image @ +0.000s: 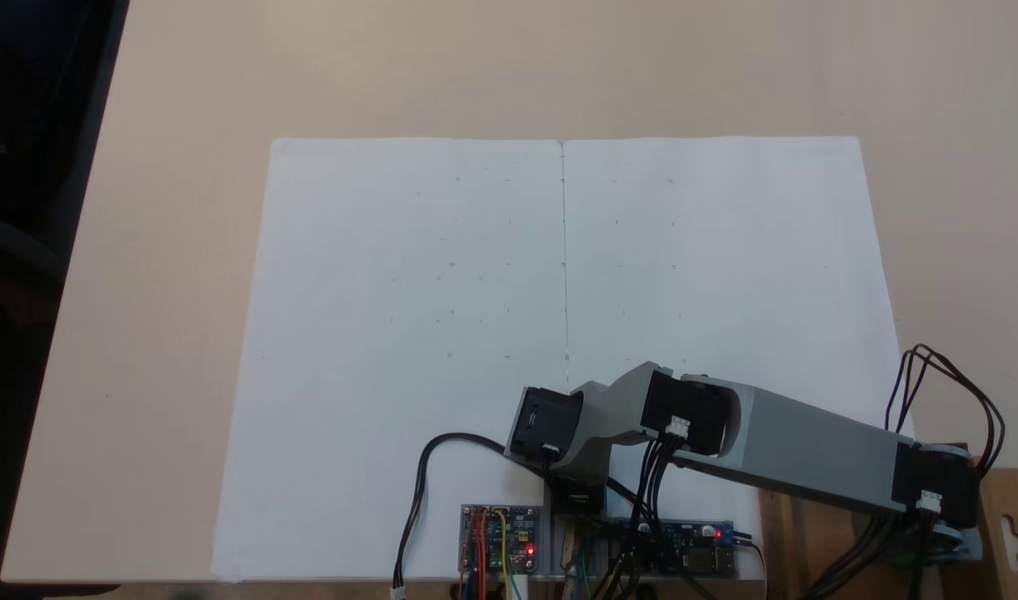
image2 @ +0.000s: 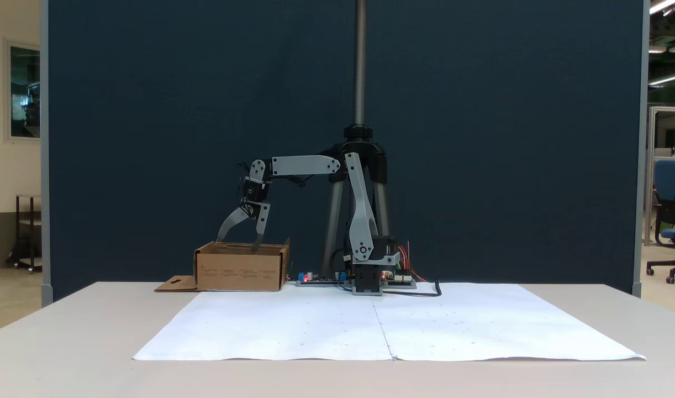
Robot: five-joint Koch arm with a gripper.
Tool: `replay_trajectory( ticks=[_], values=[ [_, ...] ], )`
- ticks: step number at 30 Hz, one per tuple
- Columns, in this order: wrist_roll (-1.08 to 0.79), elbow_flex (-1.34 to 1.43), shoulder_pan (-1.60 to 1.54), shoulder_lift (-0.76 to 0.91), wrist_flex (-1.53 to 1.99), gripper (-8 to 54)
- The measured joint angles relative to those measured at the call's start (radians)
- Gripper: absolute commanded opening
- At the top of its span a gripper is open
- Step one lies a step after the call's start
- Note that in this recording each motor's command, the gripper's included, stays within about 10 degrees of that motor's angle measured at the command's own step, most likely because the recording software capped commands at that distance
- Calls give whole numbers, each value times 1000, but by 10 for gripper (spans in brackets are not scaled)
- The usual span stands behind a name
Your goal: Grasp a green dice and put it in the bin.
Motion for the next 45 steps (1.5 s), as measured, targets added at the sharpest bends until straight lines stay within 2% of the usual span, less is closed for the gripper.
replay_trajectory(
  ticks=[6, 13, 24, 31, 34, 40, 45],
  values=[
    [2, -8, -48, 11, -37, 418],
    [138, -46, -339, 167, -38, 419],
    [327, -46, -876, 227, -38, 419],
    [362, -58, -1203, 232, -32, 421],
    [370, -60, -1339, 261, -32, 454],
    [379, -60, -1565, 311, -32, 458],
    [385, -58, -1655, 325, -32, 455]
  ],
)
